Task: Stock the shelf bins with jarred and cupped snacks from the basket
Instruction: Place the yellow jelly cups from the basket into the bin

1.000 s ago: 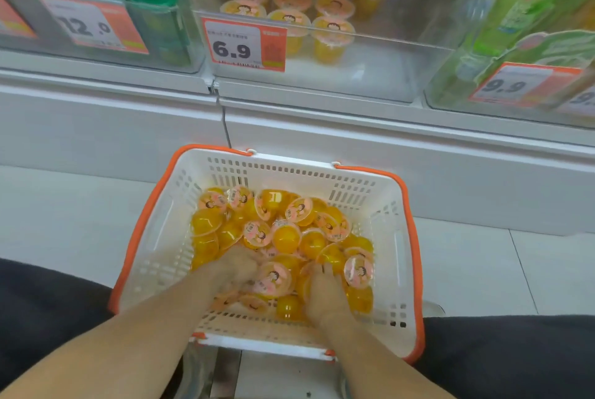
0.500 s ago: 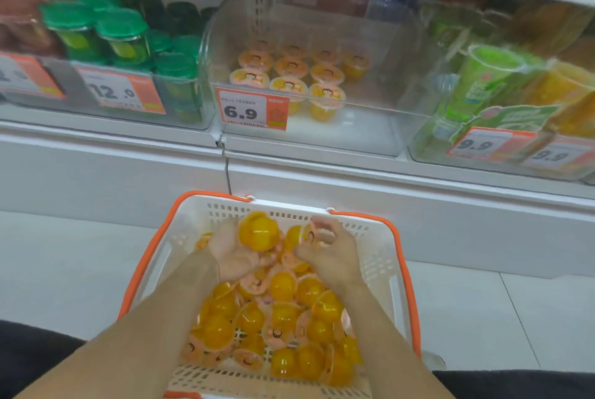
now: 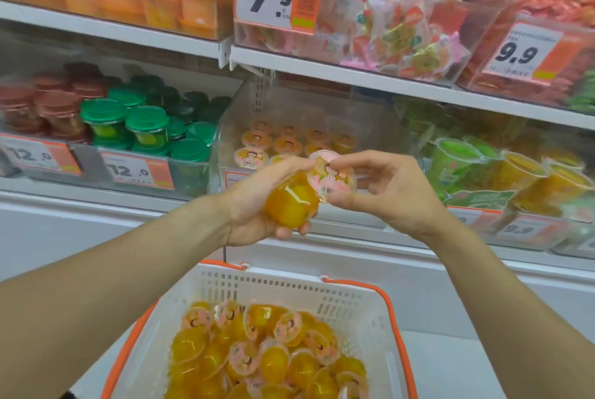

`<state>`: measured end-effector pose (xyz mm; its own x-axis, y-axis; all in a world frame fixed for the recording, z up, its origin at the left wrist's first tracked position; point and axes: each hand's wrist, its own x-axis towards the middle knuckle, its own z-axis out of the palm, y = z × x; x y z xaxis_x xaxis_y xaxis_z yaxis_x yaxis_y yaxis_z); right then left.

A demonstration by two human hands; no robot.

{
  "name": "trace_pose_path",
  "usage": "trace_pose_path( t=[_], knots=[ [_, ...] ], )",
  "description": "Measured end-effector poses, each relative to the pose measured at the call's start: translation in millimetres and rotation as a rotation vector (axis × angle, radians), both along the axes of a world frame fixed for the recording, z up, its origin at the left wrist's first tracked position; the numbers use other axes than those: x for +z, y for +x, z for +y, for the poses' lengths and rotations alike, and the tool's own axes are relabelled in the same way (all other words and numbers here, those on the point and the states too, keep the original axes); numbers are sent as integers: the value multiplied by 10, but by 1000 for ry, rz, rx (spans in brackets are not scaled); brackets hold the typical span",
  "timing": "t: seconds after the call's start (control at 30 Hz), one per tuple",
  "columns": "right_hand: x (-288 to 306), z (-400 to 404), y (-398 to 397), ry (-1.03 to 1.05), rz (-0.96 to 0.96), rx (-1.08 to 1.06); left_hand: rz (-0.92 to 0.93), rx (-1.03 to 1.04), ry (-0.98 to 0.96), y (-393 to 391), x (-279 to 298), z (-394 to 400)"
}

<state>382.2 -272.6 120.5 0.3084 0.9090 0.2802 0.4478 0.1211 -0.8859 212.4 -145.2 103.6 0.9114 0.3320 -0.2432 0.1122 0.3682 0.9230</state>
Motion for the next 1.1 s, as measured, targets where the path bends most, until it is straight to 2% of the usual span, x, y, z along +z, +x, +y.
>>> trace_pose_path(
  t=[0.1, 0.37, 0.43, 0.6, 0.7, 0.83, 0.93, 1.1],
  knots=[
    [-52, 55, 10, -42, -62, -1, -24, 30, -18, 92, -93, -27],
    [-252, 418, 406, 7, 26, -171, 44, 156, 7, 276, -209, 98],
    [-278, 582, 624, -73, -32, -224, 57, 176, 3, 301, -219, 142],
    [-455, 937, 1090, -463, -321, -380, 73, 185, -24, 309, -267, 192],
    [-598, 1032, 1198, -618, -361, -437, 101, 223, -17, 342, -333, 223],
    [-590, 1079, 1235, -585, -382, -576, 160, 219, -40, 409, -414, 270],
    [-553, 1076, 1189, -588, -502, -650, 126, 224, -11, 369, -420, 251],
    [-558, 1066, 1157, -609, -542, -643, 111, 233, 5, 365, -424, 222]
  ],
)
